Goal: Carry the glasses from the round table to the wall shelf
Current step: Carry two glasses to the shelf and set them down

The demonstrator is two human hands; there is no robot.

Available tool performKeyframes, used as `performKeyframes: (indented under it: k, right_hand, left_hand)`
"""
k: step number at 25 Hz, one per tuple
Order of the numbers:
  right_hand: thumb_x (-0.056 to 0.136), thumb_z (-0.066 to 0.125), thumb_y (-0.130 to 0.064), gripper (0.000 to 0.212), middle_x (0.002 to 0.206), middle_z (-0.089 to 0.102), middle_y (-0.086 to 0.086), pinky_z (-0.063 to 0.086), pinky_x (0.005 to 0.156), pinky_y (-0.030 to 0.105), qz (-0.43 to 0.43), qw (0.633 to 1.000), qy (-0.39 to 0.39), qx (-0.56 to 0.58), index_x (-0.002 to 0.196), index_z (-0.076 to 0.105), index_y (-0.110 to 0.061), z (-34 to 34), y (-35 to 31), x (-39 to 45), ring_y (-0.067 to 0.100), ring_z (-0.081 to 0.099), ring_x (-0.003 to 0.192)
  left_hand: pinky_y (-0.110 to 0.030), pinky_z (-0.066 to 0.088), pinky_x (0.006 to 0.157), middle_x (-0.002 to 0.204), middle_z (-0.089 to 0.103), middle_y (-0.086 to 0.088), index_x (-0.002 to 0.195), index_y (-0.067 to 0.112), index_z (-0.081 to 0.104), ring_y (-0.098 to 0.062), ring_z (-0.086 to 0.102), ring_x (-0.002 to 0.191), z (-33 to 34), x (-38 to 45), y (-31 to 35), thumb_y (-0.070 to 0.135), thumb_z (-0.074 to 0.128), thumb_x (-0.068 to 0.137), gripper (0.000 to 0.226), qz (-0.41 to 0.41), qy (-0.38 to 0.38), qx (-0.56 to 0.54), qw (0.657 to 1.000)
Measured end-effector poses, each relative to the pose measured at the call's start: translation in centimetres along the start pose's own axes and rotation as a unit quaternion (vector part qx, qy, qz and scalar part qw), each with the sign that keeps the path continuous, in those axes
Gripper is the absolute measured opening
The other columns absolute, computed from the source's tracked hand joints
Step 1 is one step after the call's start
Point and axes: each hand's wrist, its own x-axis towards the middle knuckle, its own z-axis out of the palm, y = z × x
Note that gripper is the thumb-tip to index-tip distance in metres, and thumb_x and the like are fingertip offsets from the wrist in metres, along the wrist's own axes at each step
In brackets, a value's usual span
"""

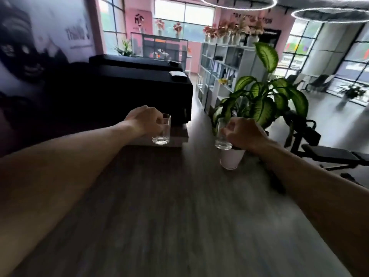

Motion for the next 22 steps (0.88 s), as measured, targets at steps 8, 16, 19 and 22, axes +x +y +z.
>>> performKeyframes:
  k: [8, 16, 19, 22]
  right_hand:
    - [0.080, 0.061, -0.054, 0.032, 0.091, 0.073, 0.007, 0.055, 0.080, 0.036, -0.178, 0.981, -0.063, 0.037, 0.081, 0.064, -0.022, 13.8, -21.1, 12.9, 0.030, 0.069, 0.090]
    - [0.081, 0.058, -0.053, 0.030, 0.092, 0.072, 0.007, 0.056, 0.079, 0.037, -0.278, 0.953, -0.098, 0.067, 0.084, 0.064, -0.024, 21.4, -39.8, 20.4, 0.029, 0.067, 0.086]
    - [0.084, 0.058, -0.050, 0.030, 0.093, 0.072, 0.009, 0.057, 0.079, 0.038, -0.306, 0.943, -0.108, 0.076, 0.089, 0.067, -0.022, 24.2, -45.6, 22.8, 0.030, 0.068, 0.086]
    - [0.084, 0.059, -0.049, 0.029, 0.094, 0.071, 0.009, 0.057, 0.080, 0.039, -0.324, 0.933, -0.126, 0.091, 0.089, 0.067, -0.022, 27.1, -50.2, 25.2, 0.031, 0.067, 0.087]
  left_hand:
    - [-0.035, 0.052, 0.074, 0.075, 0.066, 0.007, 0.070, 0.028, 0.061, -0.018, 0.064, 0.076, -4.0, -1.1, -23.0, 0.055, 0.059, 0.082, 0.029, -0.165, 0.004, 0.044, 0.985]
    - [-0.031, 0.046, 0.071, 0.075, 0.062, 0.004, 0.066, 0.027, 0.056, -0.021, 0.062, 0.080, -9.2, -2.6, -41.0, 0.054, 0.060, 0.085, 0.033, -0.293, 0.045, 0.076, 0.952]
    - [-0.028, 0.032, 0.066, 0.081, 0.062, 0.002, 0.079, 0.023, 0.061, -0.017, 0.053, 0.078, -9.7, -3.1, -45.6, 0.046, 0.060, 0.090, 0.026, -0.320, 0.050, 0.087, 0.942]
    - [-0.029, 0.035, 0.066, 0.081, 0.063, 0.003, 0.074, 0.026, 0.060, -0.017, 0.054, 0.076, -9.5, -2.9, -50.2, 0.050, 0.060, 0.087, 0.028, -0.345, 0.050, 0.101, 0.932]
